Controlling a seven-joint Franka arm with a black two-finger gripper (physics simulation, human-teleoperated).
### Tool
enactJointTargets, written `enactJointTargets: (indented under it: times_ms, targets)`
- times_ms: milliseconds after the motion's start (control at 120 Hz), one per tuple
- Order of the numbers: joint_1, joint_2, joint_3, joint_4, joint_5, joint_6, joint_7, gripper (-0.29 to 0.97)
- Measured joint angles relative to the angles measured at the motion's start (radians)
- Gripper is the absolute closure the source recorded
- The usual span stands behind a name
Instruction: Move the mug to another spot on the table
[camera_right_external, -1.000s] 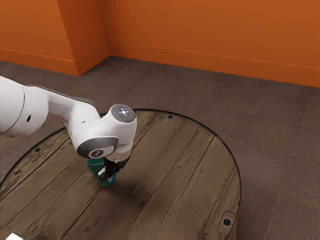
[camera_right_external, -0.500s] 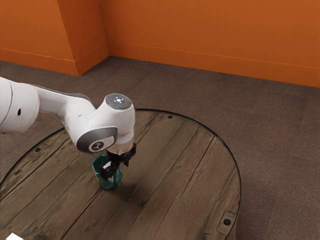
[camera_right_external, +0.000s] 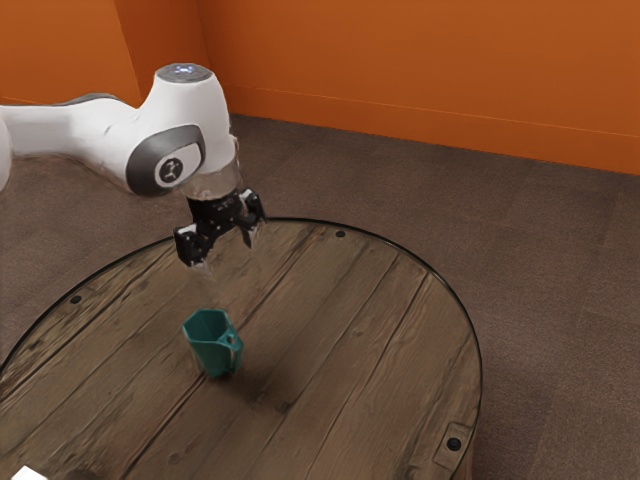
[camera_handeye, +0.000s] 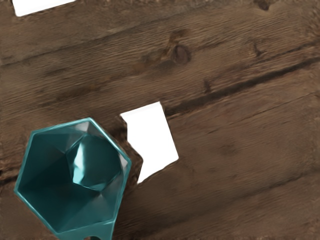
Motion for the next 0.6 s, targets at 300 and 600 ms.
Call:
enactJointTargets:
  times_ms: [300,600]
  targets:
    - [0.197,0.062,-0.071,0.399,-0.081,-0.318,0.512,0.02]
    - [0.318,0.080,-0.170,0.522,-0.133,-0.494,0.826,0.02]
